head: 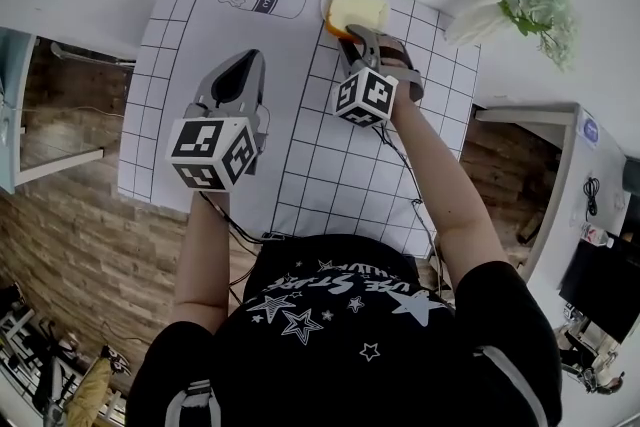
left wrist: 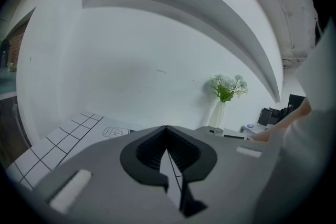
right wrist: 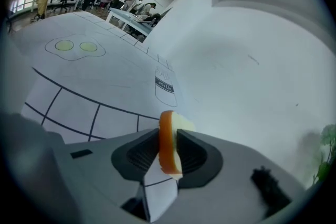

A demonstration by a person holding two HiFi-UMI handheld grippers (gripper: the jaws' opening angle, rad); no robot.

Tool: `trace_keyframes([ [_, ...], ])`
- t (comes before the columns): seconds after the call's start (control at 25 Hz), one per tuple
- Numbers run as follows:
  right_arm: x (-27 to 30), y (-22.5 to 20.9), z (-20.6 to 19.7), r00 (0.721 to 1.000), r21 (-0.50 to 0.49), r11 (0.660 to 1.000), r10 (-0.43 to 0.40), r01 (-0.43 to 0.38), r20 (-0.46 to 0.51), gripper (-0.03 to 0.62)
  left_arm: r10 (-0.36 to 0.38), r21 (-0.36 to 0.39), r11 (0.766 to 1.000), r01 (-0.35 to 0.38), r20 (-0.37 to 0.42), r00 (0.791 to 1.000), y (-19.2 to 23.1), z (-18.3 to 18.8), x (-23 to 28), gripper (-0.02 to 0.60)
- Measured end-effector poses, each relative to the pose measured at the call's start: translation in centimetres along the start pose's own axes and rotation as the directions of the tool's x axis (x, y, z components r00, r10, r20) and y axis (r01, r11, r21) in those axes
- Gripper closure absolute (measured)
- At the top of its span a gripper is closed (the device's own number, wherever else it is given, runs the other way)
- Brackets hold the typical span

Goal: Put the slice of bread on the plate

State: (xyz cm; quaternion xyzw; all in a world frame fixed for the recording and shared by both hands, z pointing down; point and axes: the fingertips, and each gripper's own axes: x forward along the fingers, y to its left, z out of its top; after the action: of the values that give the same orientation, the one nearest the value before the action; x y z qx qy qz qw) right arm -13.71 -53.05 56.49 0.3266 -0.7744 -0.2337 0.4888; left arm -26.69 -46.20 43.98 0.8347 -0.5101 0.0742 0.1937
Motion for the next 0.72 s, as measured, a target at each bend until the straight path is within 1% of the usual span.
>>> trace_keyframes([
  [0.16, 0.3, 0.7, -0.5, 1.000, 0.017, 1.000, 0.018, -0.017, -0.010, 0.480, -0.008, -0.008, 1.000, 0.007, -0.003, 1.000, -0.3, -0.4, -0.4, 0.574],
  [0.24, 0.5, 1.0, -0.7, 0.999, 0.025, 0.999, 0.035, -0.034, -0.033, 0.476, -0.010, -0.012, 1.000, 0.009, -0.004, 1.000, -0.3, -0.6, -0.5, 0.574],
  [0.36, 0.5, 1.2, -0.9, 0.997, 0.025, 0.999, 0.038, -0.037, -0.063, 0.470, -0.011, -0.020, 1.000, 0.011, -0.001, 1.000, -0.4, -0.8, -0.8, 0.574],
  [0.48, 0.6, 1.7, -0.7, 0.995, 0.071, 0.995, 0.076, -0.072, -0.060, 0.456, -0.013, -0.025, 1.000, 0.012, -0.001, 1.000, -0.3, -1.1, -0.9, 0.574],
  [0.52, 0.5, 1.8, -0.6, 0.995, 0.089, 0.993, 0.089, -0.084, -0.055, 0.441, -0.013, -0.026, 1.000, 0.013, -0.003, 1.000, -0.2, -1.2, -0.9, 0.574],
  [0.6, 0.2, 1.6, -0.7, 0.995, 0.101, 0.992, 0.087, -0.081, -0.055, 0.431, -0.007, -0.022, 1.000, 0.007, -0.003, 1.000, -0.1, -1.2, -0.9, 0.574],
  [0.72, -0.6, 1.1, -0.5, 0.996, 0.129, 0.990, 0.068, -0.062, -0.050, 0.431, 0.018, 0.009, 1.000, -0.018, -0.002, 1.000, 0.0, -1.3, -1.4, 0.574],
])
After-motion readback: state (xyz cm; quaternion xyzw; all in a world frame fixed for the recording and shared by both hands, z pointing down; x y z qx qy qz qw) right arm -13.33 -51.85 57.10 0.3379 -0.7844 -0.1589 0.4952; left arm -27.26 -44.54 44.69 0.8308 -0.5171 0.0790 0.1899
